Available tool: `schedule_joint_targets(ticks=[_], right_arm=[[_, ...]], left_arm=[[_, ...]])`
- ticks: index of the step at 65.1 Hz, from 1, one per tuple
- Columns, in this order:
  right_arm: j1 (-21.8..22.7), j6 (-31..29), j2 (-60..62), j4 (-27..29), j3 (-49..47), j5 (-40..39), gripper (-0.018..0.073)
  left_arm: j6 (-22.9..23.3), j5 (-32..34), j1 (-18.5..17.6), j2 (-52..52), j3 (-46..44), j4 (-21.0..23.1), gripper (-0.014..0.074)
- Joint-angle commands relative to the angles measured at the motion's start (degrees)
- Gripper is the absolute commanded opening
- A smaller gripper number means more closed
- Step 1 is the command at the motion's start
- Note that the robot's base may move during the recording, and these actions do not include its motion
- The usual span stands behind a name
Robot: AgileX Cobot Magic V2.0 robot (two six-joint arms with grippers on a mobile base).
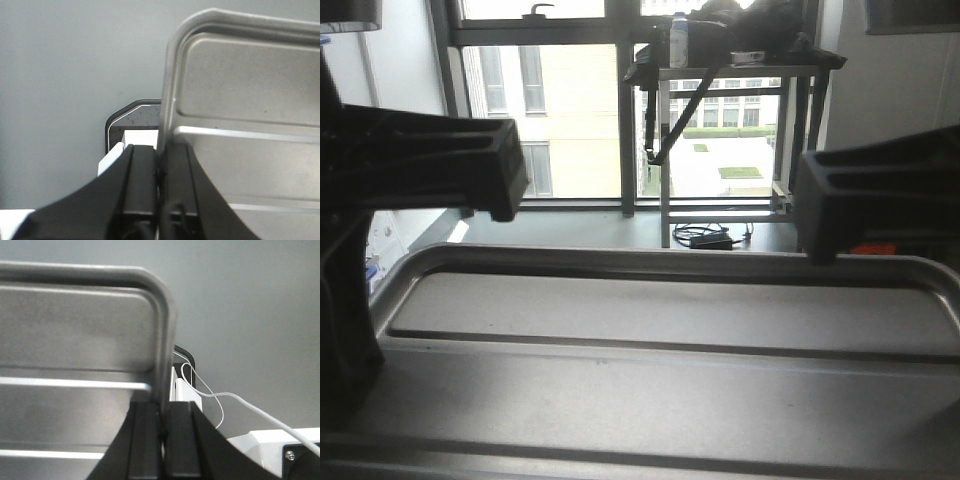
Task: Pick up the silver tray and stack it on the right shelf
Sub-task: 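Hold the tray level in both grippers while the base turns away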
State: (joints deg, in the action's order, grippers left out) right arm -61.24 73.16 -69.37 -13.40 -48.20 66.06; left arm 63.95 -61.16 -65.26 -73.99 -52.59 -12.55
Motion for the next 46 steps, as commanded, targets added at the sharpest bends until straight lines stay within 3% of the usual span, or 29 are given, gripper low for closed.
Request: schedule_joint_targets(ticks=[1,46], right_arm=[[-0.1,-0.4,1.3,-1.8,-1.4,8.0,0.0059],[-0.1,-0.4,1.3,-1.9,-1.4,7.9,0.0059]], left_arm=[[0.8,-2.2,0.0,1.5,-1.5,-2.9,-0.0099],[0.8,-2.2,0.0,1.5,-1.5,-3.4,-0.0099]])
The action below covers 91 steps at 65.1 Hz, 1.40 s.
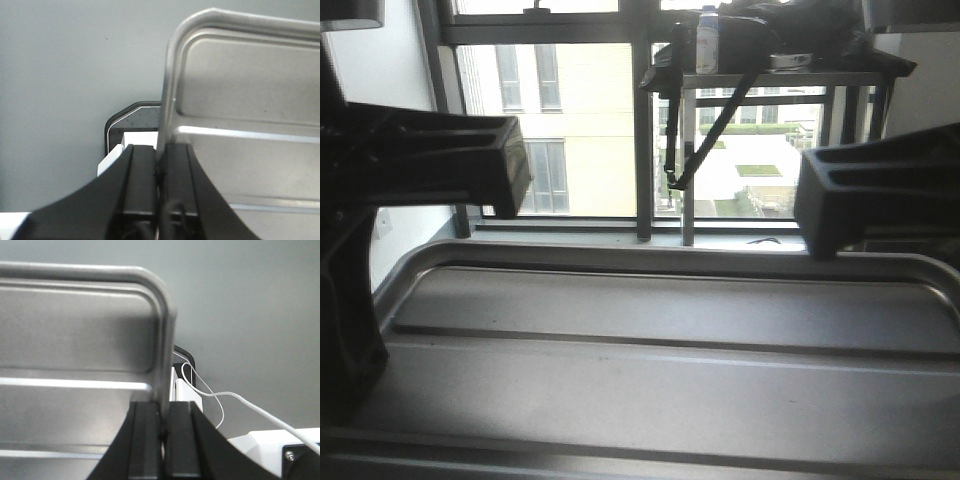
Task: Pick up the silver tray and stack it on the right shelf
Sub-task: 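Hold the tray level in both grippers while the base turns away, then hold the tray while the base drives to the shelf with the grey tray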
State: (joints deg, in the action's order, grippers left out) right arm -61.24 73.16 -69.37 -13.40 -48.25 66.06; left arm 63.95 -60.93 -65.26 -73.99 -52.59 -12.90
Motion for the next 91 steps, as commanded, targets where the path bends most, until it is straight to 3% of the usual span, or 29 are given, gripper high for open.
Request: schedule_joint_targets(ticks=[1,91], right_arm=[[-0.1,-0.4,1.3,-1.9,-1.4,7.9,0.0059],[-0.1,-0.4,1.3,-1.9,-1.4,8.3,0.0059]], left_arm=[[0.8,-2.4,0.0,1.5,-1.5,-3.1,-0.0099],[0.8,-3.7,0.0,1.5,-1.5,-2.5,-0.0099]])
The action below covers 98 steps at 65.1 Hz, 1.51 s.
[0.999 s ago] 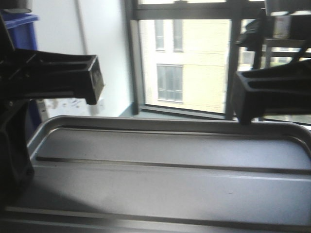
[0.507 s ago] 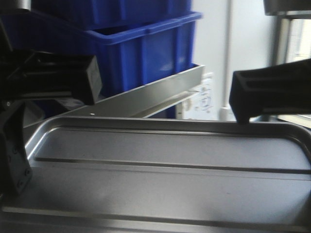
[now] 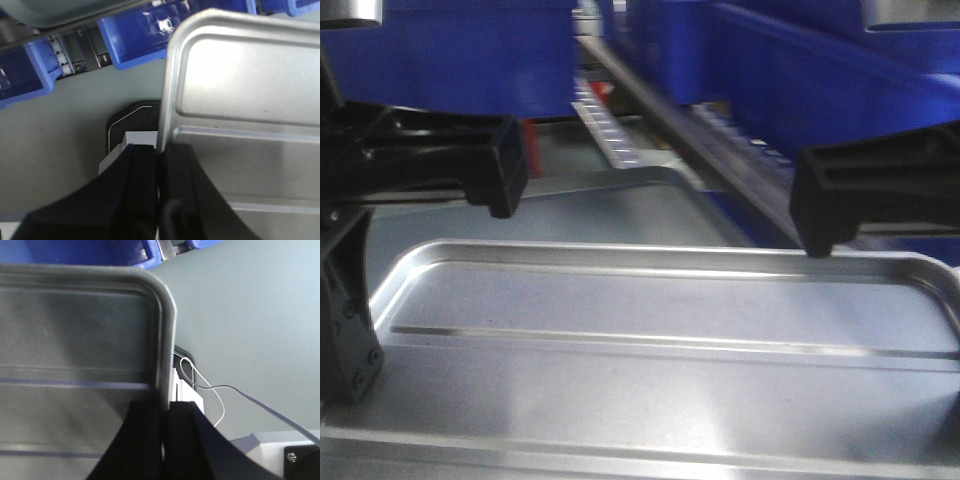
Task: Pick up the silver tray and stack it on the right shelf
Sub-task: 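Hold the tray while the base drives to the shelf with the grey tray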
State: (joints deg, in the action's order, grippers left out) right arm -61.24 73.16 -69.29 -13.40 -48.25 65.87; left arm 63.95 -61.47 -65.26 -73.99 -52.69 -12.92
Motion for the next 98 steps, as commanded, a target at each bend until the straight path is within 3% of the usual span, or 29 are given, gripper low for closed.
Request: schedule_joint_targets(ticks=[1,98], right_arm=[[-0.1,-0.4,1.3,-1.9,-1.4,8.5,0.0059],[-0.1,-0.4,1.3,-1.9,-1.4,8.5,0.0059]], left_arm=[[0.8,-3.2,0.0,1.5,-1.4,-2.5,-0.0099],[0.8,-3.3,0.0,1.5,-1.4,-2.5,-0.0099]])
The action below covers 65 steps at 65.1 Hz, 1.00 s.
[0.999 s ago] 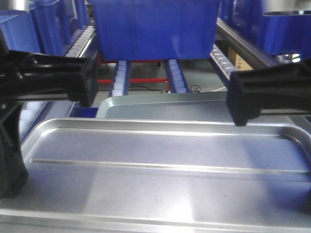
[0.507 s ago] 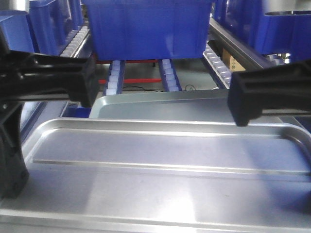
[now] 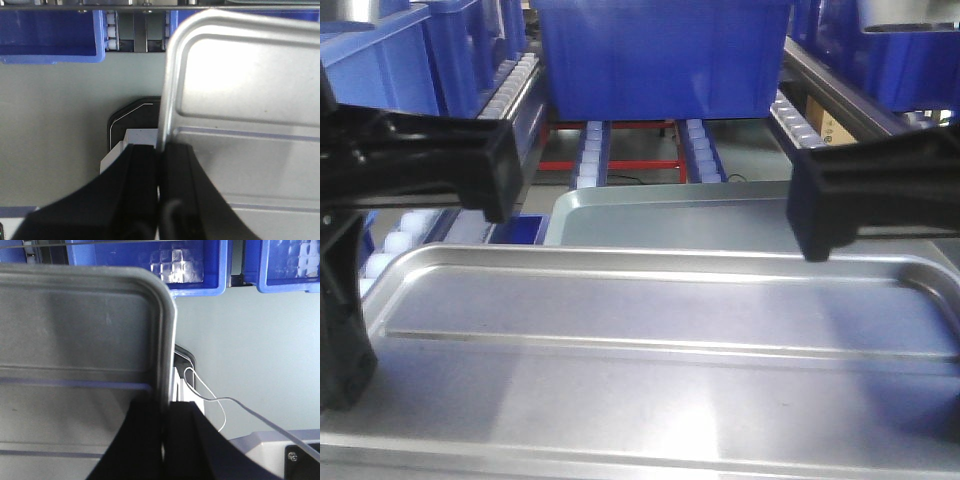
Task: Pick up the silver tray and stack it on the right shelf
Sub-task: 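Hold the tray while the base drives to the shelf with the grey tray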
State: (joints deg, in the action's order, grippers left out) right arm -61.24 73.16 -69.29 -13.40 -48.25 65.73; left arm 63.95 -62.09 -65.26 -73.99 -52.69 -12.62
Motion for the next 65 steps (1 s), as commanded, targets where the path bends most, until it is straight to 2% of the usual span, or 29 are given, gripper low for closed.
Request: schedule_joint_targets(ticks=[1,52,65], right_arm=[[-0.1,-0.4,1.3,-1.9,-1.4,8.6,0.0059],[-0.1,-0.4,1.3,-1.9,-1.4,8.6,0.0059],[-0.1,-0.4,1.3,-1.9,-1.4,6.3,0.0059]], left_arm=[[0.8,-2.6,0.0,1.5,-1.4,-2.8,-0.0099],[0.8,-2.7,0.0,1.5,-1.4,-2.9,-0.0099],[0.8,-2.7,0.0,1.5,-1.4,-3.1,-0.0099]])
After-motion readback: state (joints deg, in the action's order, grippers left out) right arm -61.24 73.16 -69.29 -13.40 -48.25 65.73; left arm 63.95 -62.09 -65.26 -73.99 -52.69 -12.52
